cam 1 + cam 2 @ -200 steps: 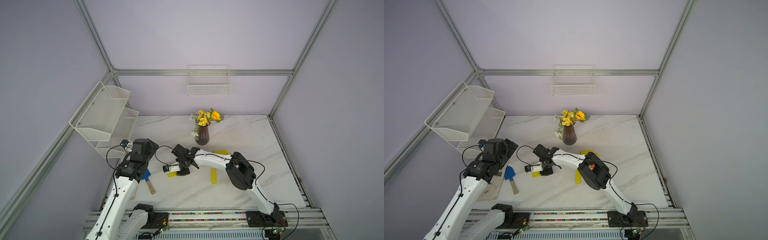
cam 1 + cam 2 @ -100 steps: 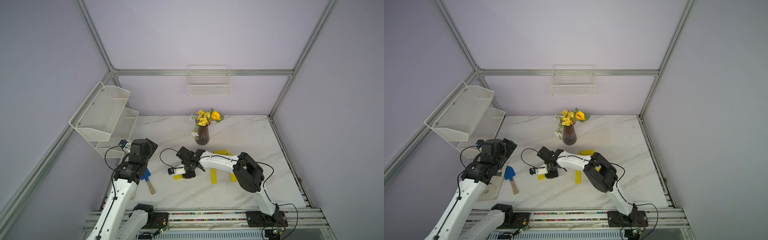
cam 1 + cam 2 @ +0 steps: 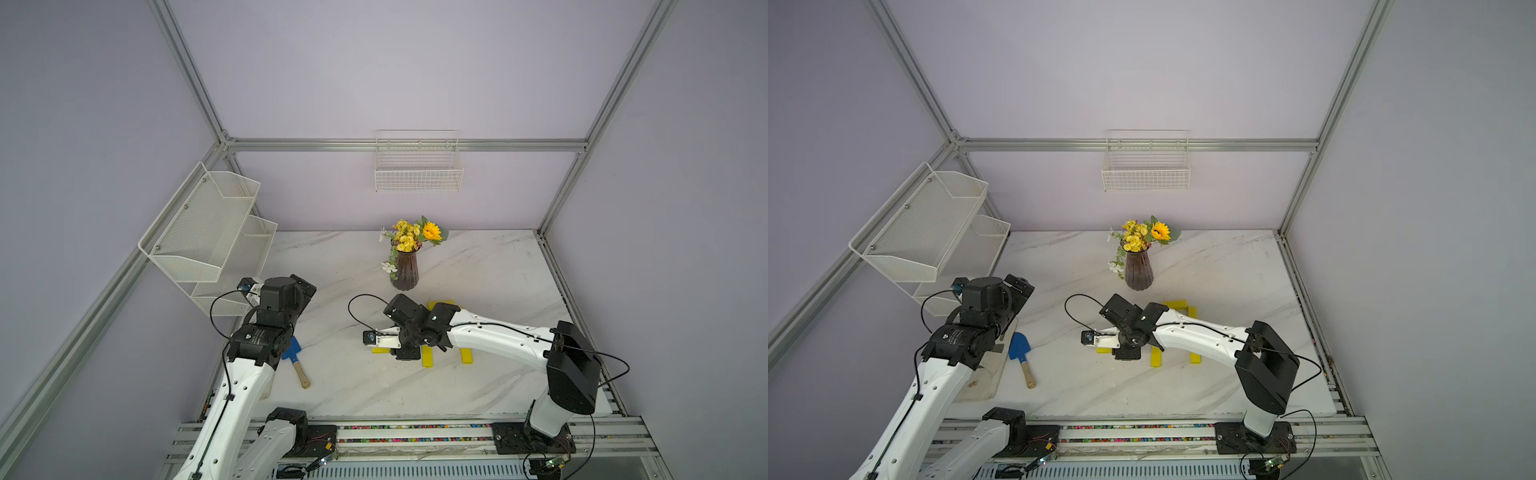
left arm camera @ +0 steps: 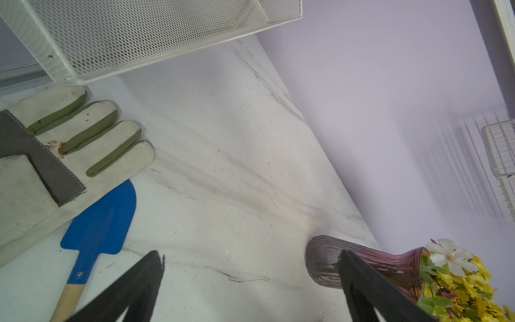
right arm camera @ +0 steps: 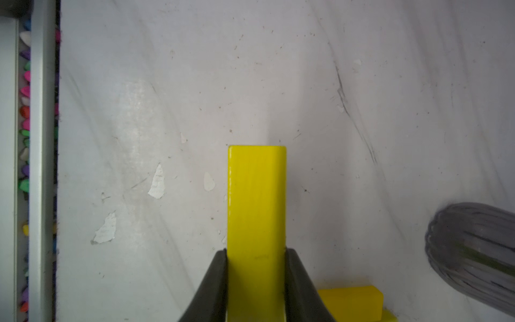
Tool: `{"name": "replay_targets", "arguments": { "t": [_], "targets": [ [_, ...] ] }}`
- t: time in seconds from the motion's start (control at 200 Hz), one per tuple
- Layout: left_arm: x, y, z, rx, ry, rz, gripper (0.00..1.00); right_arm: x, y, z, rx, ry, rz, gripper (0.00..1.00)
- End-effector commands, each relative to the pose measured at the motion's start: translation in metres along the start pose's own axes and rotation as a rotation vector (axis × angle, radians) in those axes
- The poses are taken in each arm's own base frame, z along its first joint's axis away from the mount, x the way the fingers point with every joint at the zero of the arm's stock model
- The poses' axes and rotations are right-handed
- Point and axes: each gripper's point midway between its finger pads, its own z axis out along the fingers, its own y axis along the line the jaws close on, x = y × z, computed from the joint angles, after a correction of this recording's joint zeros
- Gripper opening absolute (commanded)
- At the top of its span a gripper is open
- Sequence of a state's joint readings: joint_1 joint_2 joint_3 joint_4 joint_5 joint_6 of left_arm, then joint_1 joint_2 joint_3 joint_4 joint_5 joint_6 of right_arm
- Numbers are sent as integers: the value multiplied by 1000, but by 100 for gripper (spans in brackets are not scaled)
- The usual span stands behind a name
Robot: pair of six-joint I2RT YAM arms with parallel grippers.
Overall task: Assemble the number 8 with building blocks
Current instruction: Pick up the building block from the center of the board, then assemble the building block at the center of the board.
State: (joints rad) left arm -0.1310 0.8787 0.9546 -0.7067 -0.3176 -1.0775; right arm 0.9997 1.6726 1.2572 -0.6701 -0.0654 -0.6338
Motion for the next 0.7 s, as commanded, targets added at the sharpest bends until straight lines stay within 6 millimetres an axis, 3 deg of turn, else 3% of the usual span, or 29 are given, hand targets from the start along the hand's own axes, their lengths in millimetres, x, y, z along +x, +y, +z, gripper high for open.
{"name": "replay_targets", "arguments": {
  "t": [0.0,0.27,0.375,0.515,0.695],
  "targets": [
    [-5,-10,0,46,-19,2,100,26,11,-11,15,55,102,16],
    [-4,-12,-1,62,-10,-1,100,83,47,-21,-11,155,245,18],
    [-3,-11,0,63,-9,0,100,95,54,-28,-4,165,275,18],
    [-1,-13,2,73,-3,-2,100,96,53,-42,15,163,282,20],
    [2,-14,5,81,5,-8,100,125,60,-42,29,254,252,21]
  ]
}}
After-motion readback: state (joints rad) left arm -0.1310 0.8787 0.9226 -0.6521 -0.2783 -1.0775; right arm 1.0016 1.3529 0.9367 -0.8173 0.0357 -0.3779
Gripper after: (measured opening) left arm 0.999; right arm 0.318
